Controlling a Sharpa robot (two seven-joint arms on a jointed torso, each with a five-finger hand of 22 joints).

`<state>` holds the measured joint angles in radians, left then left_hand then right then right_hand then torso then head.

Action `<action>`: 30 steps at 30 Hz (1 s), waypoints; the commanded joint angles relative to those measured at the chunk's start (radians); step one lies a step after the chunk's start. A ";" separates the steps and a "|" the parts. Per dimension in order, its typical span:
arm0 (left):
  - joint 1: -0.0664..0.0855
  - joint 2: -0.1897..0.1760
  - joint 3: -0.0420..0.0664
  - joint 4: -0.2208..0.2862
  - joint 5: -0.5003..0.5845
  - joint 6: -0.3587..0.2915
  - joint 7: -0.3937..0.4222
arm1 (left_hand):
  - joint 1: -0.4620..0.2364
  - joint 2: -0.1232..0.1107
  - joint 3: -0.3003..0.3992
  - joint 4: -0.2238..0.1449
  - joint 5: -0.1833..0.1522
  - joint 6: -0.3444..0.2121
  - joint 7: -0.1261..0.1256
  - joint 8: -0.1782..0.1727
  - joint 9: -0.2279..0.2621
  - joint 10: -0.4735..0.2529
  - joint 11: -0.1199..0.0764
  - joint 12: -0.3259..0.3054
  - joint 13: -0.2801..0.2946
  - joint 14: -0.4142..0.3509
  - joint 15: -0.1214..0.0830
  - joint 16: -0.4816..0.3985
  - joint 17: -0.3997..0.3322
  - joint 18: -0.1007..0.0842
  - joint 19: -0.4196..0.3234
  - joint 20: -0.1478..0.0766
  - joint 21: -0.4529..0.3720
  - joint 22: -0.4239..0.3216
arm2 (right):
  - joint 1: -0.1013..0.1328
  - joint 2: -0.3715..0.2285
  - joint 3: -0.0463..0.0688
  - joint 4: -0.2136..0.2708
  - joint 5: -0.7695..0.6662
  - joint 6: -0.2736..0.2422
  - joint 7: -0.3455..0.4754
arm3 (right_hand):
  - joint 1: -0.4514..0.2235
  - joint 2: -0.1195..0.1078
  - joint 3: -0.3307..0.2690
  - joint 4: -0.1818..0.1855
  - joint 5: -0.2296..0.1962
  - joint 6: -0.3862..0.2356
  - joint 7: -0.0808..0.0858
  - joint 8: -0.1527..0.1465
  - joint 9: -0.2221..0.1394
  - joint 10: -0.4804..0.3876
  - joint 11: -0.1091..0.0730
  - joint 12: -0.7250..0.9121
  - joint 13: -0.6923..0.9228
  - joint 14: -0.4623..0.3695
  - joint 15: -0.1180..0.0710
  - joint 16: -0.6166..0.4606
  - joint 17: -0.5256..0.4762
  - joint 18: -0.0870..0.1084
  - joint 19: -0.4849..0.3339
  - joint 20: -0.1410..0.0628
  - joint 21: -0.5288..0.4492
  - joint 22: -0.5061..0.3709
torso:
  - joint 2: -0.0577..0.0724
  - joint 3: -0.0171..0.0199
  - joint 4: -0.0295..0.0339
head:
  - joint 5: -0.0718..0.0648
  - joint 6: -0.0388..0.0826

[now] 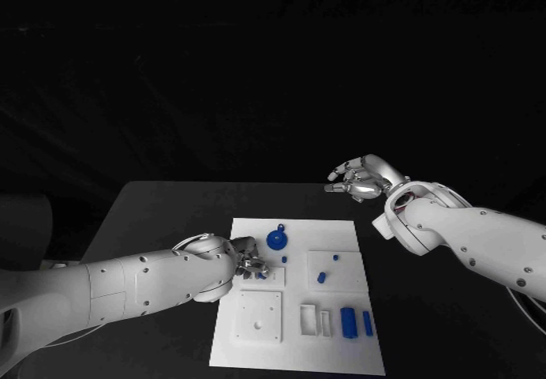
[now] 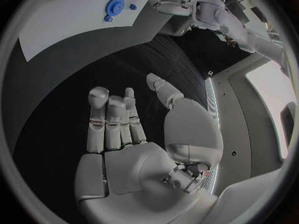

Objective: Assemble the parts on the task board

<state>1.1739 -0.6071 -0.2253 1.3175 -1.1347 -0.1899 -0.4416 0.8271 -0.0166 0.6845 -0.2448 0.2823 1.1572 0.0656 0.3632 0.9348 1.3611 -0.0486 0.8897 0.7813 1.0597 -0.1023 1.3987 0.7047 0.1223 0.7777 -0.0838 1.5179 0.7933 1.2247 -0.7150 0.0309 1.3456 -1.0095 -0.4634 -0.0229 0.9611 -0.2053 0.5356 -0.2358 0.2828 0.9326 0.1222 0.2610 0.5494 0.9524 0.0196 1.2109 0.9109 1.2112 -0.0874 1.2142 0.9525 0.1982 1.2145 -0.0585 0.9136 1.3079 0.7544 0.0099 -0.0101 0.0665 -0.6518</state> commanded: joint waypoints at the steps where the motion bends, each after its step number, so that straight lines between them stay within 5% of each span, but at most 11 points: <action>1: -0.004 0.004 0.000 0.000 -0.011 -0.017 0.015 | 0.006 0.012 0.062 -0.046 0.004 0.086 -0.076 0.003 0.001 0.051 -0.058 0.003 0.001 0.065 -0.073 0.004 0.001 0.010 0.007 -0.172 0.004 0.001 | 0.000 0.000 0.000 0.002 0.001 0.014 0.004 | -0.009 0.004 0.001 0.007 0.004 -0.001 0.010 -0.004 0.001 -0.007 0.001 0.006 -0.001 -0.005 0.000 0.000 -0.001 0.064 -0.002 -0.002 -0.004 0.016 | 0.000 0.0001 -0.0006 | 0.000 0.000; 30: -0.008 0.009 0.000 -0.015 -0.018 -0.002 0.012 | 0.004 0.015 0.063 -0.045 0.001 0.084 -0.076 0.003 0.003 0.050 -0.058 0.003 0.001 0.065 -0.074 0.003 0.001 0.011 0.008 -0.172 0.004 0.001 | 0.000 -0.001 0.000 0.004 0.001 0.019 0.002 | -0.009 0.005 0.000 0.008 0.005 0.000 0.010 -0.004 0.002 -0.008 0.001 0.008 -0.002 -0.005 -0.001 0.001 -0.001 0.064 -0.002 -0.003 -0.003 0.017 | 0.000 -0.0001 0.0001 | -0.003 0.004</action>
<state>1.1660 -0.6002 -0.2253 1.3033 -1.1471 -0.1984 -0.4351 0.8277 -0.0172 0.6845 -0.2448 0.2775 1.1594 0.0672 0.3631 0.9359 1.3599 -0.0503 0.8897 0.7809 1.0622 -0.1049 1.3986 0.7044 0.1164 0.7776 -0.0838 1.5179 0.7931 1.2246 -0.7162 0.0309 1.3470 -1.0092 -0.4584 -0.0240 0.9572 -0.2013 0.5356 -0.2358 0.2827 0.9339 0.1256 0.2611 0.5500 0.9524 0.0196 1.2148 0.9101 1.2111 -0.0873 1.2142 0.9525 0.1982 1.2129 -0.0568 0.9137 1.3076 0.7547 0.0097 -0.0104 0.0642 -0.6483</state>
